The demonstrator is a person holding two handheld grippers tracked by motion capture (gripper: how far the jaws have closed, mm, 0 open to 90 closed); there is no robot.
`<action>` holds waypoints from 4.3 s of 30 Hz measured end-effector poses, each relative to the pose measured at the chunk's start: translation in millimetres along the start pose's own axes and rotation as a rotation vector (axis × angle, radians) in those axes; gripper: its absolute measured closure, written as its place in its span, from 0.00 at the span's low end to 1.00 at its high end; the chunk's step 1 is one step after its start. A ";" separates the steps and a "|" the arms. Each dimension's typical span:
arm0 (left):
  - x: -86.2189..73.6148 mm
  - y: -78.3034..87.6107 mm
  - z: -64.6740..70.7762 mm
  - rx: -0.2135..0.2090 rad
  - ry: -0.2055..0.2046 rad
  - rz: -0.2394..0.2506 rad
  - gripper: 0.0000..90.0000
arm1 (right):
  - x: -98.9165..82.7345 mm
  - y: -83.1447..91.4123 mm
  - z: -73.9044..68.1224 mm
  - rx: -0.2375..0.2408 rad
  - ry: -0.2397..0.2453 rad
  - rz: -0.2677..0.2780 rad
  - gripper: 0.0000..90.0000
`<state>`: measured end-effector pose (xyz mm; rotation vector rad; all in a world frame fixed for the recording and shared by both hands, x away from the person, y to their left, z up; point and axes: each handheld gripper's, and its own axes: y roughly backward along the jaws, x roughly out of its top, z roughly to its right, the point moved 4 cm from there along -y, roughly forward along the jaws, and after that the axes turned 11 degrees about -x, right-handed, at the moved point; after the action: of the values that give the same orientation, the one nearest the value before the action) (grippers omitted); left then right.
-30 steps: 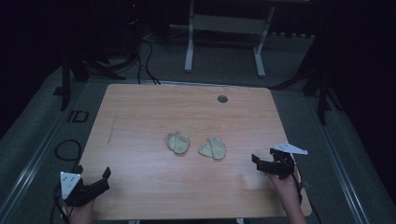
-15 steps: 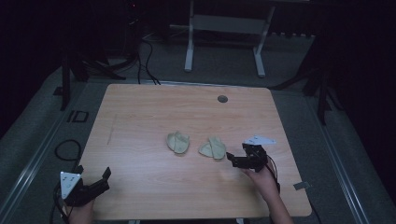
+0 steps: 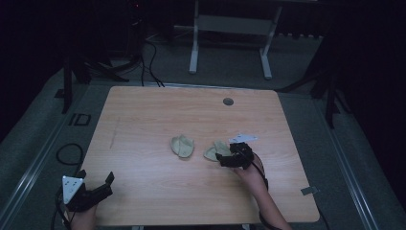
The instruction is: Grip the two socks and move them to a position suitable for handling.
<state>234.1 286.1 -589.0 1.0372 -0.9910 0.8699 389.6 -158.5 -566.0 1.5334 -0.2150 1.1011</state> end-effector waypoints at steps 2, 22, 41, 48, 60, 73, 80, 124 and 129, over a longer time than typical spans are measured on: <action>-0.2 -0.3 0.1 -0.001 -0.002 -0.003 0.01 | 1.6 -6.7 -2.5 -0.010 0.018 -0.014 0.32; -0.4 -1.1 0.7 -0.008 -0.007 -0.010 0.01 | 7.3 -37.7 -17.6 -0.069 0.048 -0.061 0.48; -0.7 -1.8 0.7 -0.015 -0.003 -0.015 0.01 | 14.4 -22.4 -24.3 -0.060 0.009 -0.028 0.87; -0.5 -1.5 1.2 -0.014 -0.005 -0.016 0.01 | 25.5 4.7 -37.0 -0.035 0.020 0.026 0.87; 0.0 -0.8 2.4 -0.020 -0.009 -0.015 0.01 | 33.1 59.7 -72.4 0.020 0.062 0.122 0.87; -0.1 -0.8 2.8 -0.022 -0.008 -0.016 0.01 | 5.9 80.1 -111.5 0.107 0.080 0.127 0.87; 0.3 -0.7 2.7 -0.028 -0.002 -0.011 0.01 | -26.7 66.3 -129.0 0.131 0.079 0.055 0.87; -24.3 -44.2 166.0 -0.647 -0.187 -0.461 0.40 | -28.4 68.4 -106.8 0.238 0.153 -0.006 0.74; -30.8 -55.6 183.3 -0.693 -0.193 -0.528 0.56 | -38.9 53.5 -118.9 0.276 0.180 -0.063 0.73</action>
<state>232.9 92.3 -598.4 0.7238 -1.0043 -0.0272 272.0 -90.4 -572.5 1.6587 0.1126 1.2496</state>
